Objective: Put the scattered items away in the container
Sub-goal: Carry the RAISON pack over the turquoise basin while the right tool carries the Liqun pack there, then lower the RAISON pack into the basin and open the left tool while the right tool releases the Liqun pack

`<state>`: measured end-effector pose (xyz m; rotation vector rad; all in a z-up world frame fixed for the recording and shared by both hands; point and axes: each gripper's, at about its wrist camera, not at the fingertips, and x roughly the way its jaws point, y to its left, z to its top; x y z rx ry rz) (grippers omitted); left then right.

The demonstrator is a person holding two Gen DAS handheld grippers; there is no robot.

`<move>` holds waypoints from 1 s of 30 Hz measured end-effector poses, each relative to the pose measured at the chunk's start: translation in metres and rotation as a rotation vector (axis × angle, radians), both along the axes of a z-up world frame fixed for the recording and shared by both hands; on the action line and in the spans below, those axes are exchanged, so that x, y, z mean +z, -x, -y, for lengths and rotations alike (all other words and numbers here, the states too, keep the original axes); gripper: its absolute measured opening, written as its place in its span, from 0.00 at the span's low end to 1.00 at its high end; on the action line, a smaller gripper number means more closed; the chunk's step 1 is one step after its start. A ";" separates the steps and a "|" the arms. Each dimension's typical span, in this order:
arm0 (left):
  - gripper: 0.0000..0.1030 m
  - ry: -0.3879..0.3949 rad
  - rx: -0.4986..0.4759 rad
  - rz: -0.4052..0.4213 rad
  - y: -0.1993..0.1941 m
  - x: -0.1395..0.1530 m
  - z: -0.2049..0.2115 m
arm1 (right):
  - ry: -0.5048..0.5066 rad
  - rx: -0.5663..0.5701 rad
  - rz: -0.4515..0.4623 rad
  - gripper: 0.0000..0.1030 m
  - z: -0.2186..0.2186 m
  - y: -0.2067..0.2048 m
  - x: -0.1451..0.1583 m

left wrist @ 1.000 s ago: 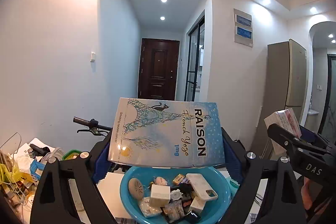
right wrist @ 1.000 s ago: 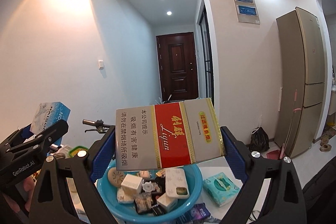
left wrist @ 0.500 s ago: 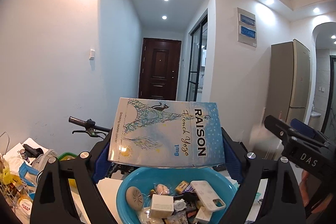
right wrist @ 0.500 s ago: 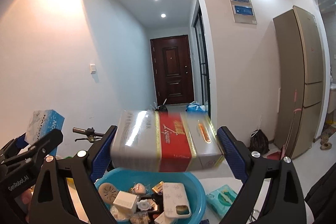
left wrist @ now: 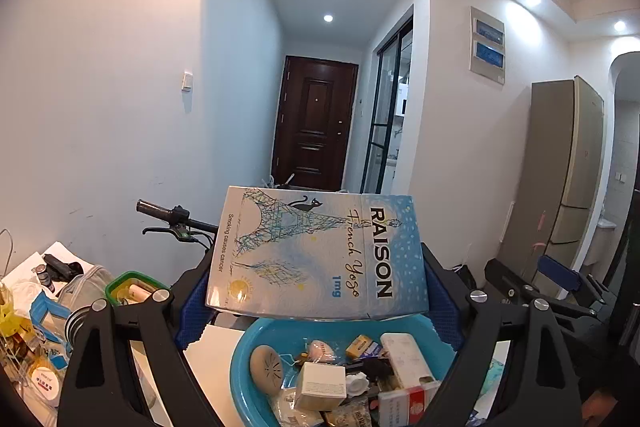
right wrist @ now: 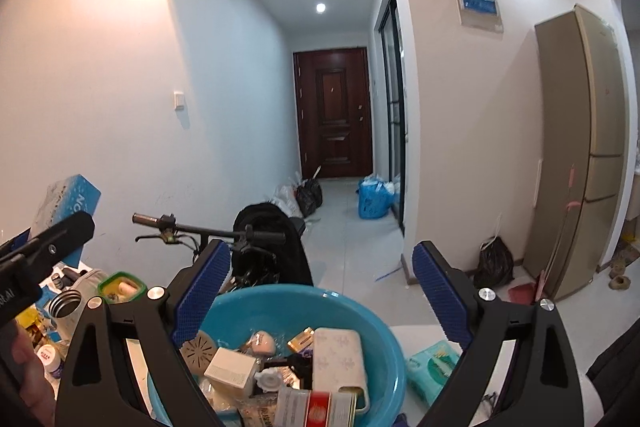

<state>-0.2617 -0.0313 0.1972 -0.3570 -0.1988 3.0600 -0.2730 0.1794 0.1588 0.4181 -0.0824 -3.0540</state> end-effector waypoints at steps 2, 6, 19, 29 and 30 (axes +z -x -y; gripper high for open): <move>0.88 0.010 0.008 0.020 0.008 -0.006 -0.003 | -0.018 -0.008 0.028 0.89 0.001 0.009 -0.006; 0.88 -0.001 -0.011 0.110 0.034 -0.028 -0.010 | -0.028 -0.009 0.101 0.81 0.003 0.030 -0.022; 0.88 -0.014 0.007 0.337 0.105 -0.091 -0.012 | 0.005 0.023 0.266 0.45 -0.007 0.068 -0.057; 0.88 0.021 -0.011 0.532 0.148 -0.141 -0.004 | 0.044 -0.010 0.397 0.43 -0.026 0.097 -0.090; 0.88 0.010 -0.011 0.550 0.151 -0.146 -0.001 | 0.052 -0.010 0.407 0.43 -0.028 0.100 -0.091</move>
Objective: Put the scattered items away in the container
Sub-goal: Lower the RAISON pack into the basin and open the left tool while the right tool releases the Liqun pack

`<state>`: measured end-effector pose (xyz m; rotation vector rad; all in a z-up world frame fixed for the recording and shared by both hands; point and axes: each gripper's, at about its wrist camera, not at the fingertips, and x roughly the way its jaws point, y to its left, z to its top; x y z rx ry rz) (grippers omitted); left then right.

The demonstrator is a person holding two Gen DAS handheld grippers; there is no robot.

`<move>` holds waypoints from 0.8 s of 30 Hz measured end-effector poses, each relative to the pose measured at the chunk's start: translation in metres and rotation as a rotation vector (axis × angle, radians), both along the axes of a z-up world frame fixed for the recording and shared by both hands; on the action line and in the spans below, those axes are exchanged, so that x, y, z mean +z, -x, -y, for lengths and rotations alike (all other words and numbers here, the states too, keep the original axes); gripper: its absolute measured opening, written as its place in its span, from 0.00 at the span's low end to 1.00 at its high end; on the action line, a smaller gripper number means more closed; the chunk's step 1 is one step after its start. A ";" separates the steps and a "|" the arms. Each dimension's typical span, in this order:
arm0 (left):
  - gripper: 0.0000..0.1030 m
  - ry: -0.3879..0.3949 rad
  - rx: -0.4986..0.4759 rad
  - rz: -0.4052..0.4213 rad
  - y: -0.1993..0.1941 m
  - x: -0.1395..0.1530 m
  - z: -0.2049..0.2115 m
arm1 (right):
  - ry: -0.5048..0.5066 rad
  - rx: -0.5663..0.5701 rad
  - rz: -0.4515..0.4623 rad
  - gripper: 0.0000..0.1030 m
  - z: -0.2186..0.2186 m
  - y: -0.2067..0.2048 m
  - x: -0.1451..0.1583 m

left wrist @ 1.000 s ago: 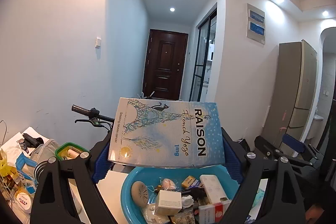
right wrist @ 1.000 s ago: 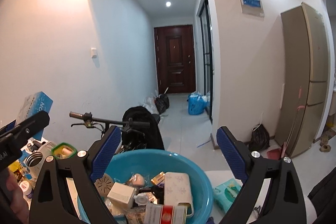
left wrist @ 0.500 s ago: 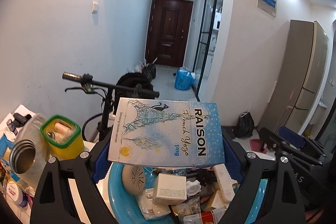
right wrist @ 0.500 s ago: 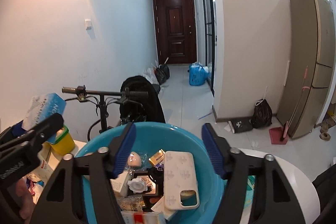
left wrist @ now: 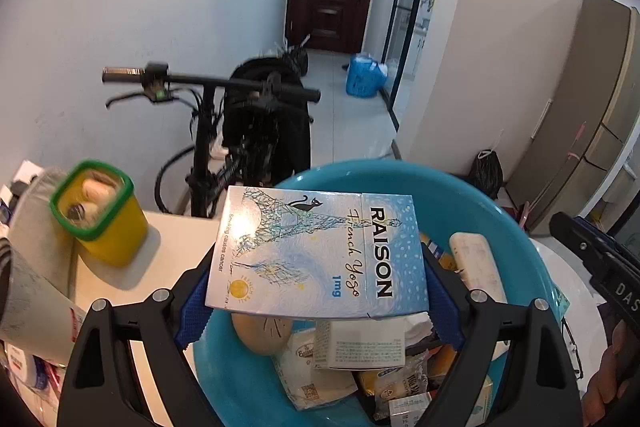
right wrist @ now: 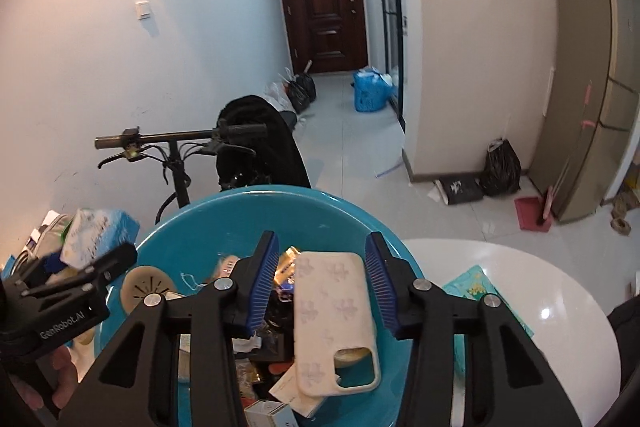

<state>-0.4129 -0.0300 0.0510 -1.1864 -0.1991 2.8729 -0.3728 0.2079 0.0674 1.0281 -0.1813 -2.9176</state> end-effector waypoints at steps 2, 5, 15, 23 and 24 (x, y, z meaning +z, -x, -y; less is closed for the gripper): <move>0.88 -0.025 0.009 0.041 0.007 -0.010 0.004 | 0.008 0.000 0.024 0.43 -0.002 0.005 -0.006; 0.88 -0.065 0.004 0.096 0.015 -0.024 0.009 | 0.004 0.002 0.062 0.43 -0.002 0.012 -0.017; 0.89 -0.053 -0.017 0.120 0.020 -0.034 0.001 | 0.026 0.020 0.131 0.43 0.001 0.021 -0.036; 0.98 -0.084 -0.032 0.076 0.018 -0.026 -0.001 | 0.020 0.020 0.134 0.49 0.002 0.020 -0.035; 0.98 -0.094 -0.029 0.069 0.017 -0.025 0.000 | 0.013 0.023 0.126 0.49 0.003 0.019 -0.033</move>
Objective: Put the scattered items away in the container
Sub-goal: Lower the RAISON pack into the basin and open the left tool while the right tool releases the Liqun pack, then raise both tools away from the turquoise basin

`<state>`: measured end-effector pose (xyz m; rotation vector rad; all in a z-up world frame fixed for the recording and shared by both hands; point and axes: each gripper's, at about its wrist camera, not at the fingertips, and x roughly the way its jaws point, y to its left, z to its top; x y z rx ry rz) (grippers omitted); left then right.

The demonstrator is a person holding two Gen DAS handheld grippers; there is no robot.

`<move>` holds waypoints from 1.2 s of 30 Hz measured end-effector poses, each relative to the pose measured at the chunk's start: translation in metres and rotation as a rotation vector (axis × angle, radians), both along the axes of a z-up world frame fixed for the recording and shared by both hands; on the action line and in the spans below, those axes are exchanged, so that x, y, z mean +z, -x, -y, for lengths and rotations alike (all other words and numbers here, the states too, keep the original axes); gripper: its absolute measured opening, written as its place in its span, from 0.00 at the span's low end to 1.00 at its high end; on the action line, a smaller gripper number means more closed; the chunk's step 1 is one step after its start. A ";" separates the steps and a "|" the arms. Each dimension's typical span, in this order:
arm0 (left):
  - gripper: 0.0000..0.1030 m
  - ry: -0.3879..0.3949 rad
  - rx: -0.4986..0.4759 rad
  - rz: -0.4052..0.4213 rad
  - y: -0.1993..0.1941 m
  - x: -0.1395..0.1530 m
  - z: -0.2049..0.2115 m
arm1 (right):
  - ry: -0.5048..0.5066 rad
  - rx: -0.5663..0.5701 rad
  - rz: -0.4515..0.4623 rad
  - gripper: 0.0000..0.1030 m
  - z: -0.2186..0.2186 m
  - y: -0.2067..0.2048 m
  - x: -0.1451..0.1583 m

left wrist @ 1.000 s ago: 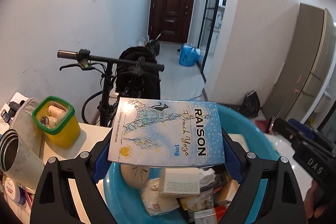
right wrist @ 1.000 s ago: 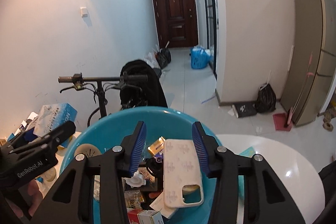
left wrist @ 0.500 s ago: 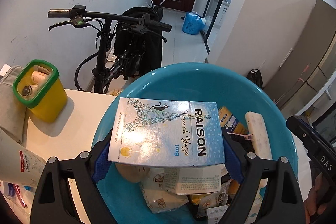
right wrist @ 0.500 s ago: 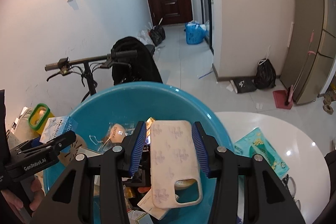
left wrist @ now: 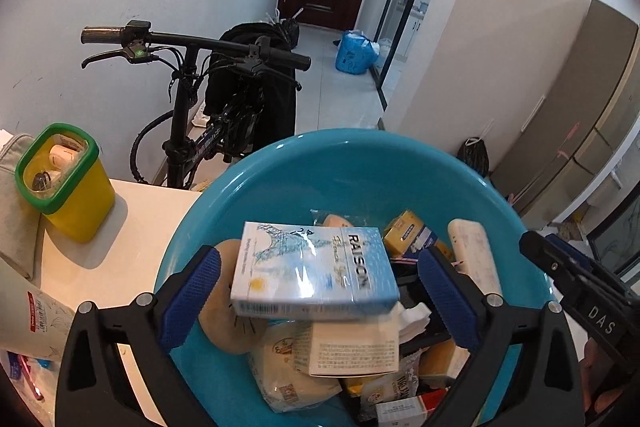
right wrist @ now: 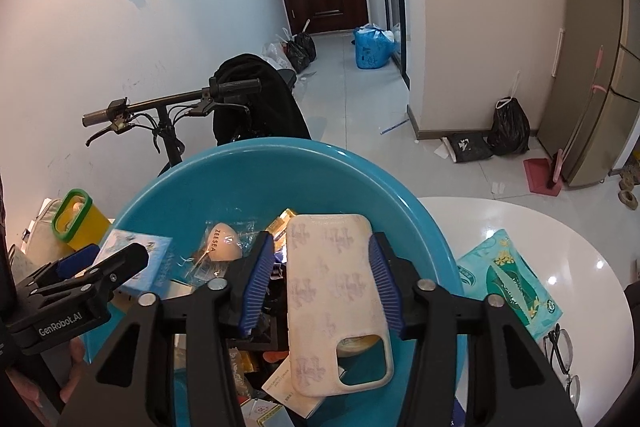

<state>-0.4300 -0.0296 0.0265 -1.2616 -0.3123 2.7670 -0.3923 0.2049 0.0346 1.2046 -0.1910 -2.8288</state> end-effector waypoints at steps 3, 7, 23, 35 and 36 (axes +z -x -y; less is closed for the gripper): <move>0.98 -0.001 0.002 -0.029 -0.005 0.008 0.001 | -0.026 -0.004 -0.018 0.51 0.003 -0.002 0.004; 0.98 0.099 0.057 -0.140 -0.021 0.030 -0.002 | -0.030 -0.007 -0.030 0.56 0.003 -0.003 0.008; 1.00 0.141 0.098 -0.509 -0.116 0.124 -0.003 | -0.117 -0.114 -0.225 0.96 0.003 -0.041 0.062; 1.00 0.089 0.087 -0.740 -0.197 0.171 0.003 | -0.079 -0.122 -0.519 0.99 0.003 -0.125 0.129; 1.00 0.094 0.081 -0.755 -0.202 0.173 0.002 | -0.071 -0.114 -0.541 0.99 0.003 -0.132 0.134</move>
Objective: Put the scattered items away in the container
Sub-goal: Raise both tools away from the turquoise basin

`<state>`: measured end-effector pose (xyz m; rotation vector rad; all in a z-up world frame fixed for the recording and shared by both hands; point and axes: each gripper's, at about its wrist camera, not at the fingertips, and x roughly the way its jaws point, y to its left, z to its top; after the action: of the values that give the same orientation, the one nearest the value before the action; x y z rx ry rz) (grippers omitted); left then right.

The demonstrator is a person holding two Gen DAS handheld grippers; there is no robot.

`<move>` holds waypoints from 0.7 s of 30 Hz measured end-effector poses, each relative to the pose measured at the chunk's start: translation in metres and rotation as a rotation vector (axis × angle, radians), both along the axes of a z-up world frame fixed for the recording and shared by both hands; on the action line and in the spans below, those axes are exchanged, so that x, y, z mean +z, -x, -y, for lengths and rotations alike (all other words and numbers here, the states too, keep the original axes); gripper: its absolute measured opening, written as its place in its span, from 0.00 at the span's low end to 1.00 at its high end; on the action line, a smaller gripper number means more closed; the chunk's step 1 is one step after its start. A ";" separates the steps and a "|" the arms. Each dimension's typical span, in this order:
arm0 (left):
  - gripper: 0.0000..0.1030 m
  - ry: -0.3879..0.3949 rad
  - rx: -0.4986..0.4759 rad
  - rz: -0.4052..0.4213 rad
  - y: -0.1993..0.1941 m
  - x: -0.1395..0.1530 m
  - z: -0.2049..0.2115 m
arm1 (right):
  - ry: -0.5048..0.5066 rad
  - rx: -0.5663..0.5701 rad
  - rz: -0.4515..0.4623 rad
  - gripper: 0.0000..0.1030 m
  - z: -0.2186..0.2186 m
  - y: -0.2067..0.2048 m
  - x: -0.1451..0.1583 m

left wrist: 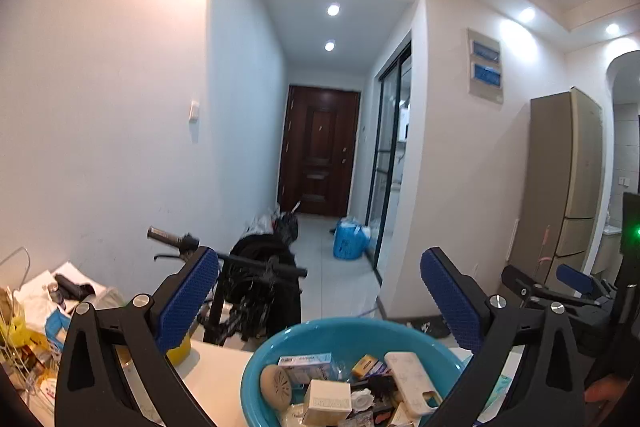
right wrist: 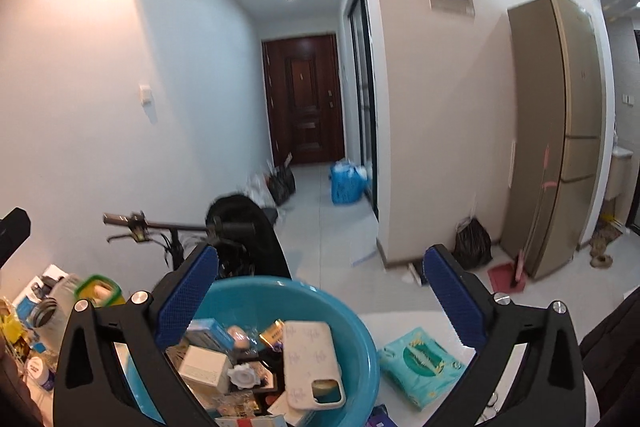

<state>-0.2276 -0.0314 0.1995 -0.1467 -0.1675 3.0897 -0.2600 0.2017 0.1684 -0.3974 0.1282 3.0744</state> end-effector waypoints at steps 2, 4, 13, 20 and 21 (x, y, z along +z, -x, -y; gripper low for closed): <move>1.00 0.011 0.008 -0.018 -0.005 0.002 -0.001 | 0.007 0.019 -0.037 0.99 0.000 -0.012 0.007; 1.00 0.018 0.029 -0.025 -0.006 0.003 -0.001 | 0.007 0.030 -0.066 1.00 0.001 -0.020 0.012; 1.00 -0.033 -0.030 0.028 0.007 0.004 0.011 | -0.002 0.010 -0.070 1.00 0.001 -0.024 0.015; 1.00 -0.027 -0.021 0.007 -0.001 0.007 0.013 | -0.026 0.001 -0.048 1.00 0.002 -0.016 0.012; 1.00 -0.029 -0.028 0.008 -0.002 0.007 0.013 | -0.026 -0.010 -0.050 1.00 0.003 -0.017 0.011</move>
<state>-0.2255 -0.0445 0.2067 -0.1587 -0.2079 3.0573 -0.2435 0.1989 0.1799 -0.3173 0.0915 3.0735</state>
